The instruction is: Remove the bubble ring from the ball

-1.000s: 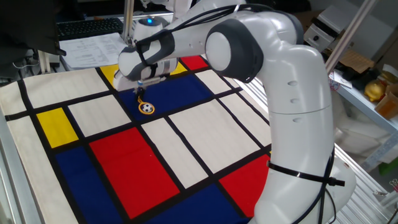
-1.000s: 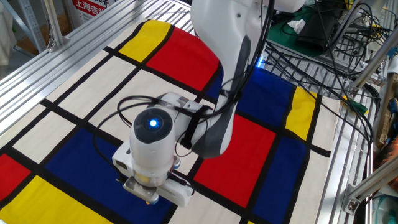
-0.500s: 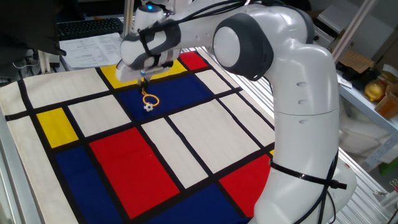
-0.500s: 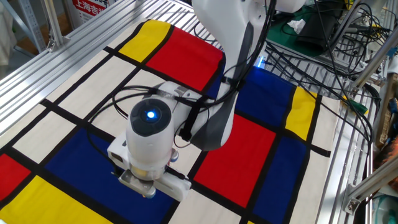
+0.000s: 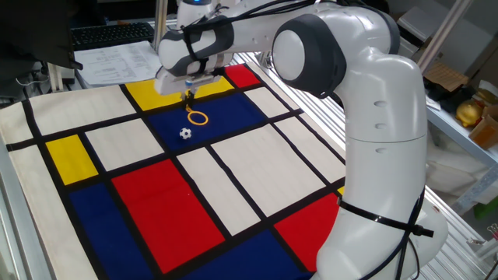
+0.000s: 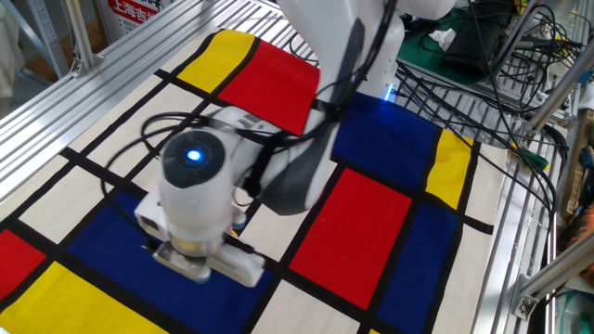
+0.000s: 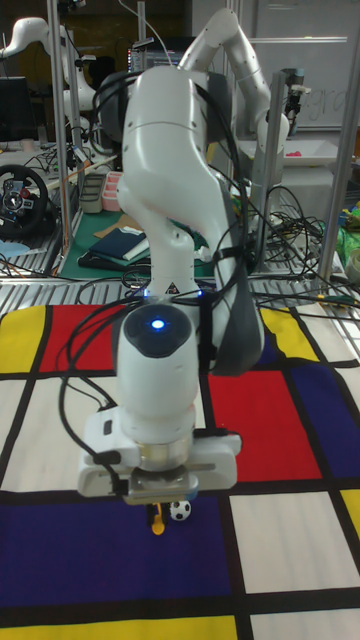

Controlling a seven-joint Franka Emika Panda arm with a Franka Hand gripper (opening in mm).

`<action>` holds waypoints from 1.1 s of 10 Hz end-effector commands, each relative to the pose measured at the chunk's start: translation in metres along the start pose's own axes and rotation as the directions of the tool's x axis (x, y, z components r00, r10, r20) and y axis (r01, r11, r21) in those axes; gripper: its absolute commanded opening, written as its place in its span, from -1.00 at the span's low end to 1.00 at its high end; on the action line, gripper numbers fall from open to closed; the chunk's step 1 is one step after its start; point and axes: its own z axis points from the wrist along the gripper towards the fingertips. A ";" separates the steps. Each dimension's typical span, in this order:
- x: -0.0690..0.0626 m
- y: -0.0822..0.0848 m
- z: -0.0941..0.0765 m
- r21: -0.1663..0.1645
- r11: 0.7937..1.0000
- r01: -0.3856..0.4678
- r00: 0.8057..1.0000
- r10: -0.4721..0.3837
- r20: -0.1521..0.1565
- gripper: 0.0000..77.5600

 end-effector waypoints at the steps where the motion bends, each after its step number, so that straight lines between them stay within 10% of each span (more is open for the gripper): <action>1: -0.003 -0.023 0.009 -0.003 0.999 0.039 0.999 -0.039 0.010 -0.97; 11: 0.006 -0.045 0.043 -0.008 0.999 0.045 0.998 -0.044 0.047 -0.97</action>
